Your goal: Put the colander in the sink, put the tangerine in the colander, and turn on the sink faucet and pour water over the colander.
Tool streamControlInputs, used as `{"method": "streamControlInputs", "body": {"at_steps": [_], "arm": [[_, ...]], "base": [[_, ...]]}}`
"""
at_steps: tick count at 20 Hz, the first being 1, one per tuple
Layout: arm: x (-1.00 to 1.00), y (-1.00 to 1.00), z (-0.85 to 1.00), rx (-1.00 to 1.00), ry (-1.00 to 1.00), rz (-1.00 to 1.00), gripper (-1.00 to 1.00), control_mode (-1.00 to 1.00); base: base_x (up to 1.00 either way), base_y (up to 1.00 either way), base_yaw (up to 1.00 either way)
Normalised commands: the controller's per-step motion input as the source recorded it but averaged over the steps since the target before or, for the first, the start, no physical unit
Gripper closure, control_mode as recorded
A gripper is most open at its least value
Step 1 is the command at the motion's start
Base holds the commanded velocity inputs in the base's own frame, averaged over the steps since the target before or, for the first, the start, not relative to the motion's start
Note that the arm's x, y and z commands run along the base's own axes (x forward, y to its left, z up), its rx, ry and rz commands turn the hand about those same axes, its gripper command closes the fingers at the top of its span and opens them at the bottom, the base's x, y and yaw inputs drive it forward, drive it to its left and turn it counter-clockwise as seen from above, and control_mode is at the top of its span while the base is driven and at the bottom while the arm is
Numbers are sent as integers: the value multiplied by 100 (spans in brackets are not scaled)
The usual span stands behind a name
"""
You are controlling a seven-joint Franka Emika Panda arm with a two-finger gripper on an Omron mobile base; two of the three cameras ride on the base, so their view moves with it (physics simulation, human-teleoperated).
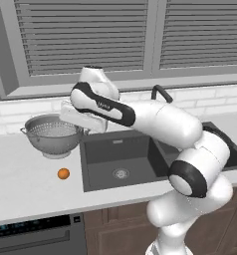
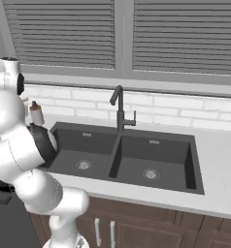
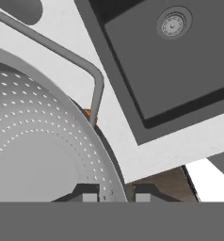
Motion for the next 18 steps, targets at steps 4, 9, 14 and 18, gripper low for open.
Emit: {"method": "streamControlInputs", "body": {"at_steps": [4,9,14,18], "arm": [[-20,-98,4,0,15,-11,100,-100],[-10,-94,0,-1,15,-17,100,-100],[2,-83,0,-6,23,-24,100,-100],[15,-51,-25,-27,18,-28,100,-100]], "base": [[0,0,0],[0,0,0],[0,0,0],[0,0,0]]}}
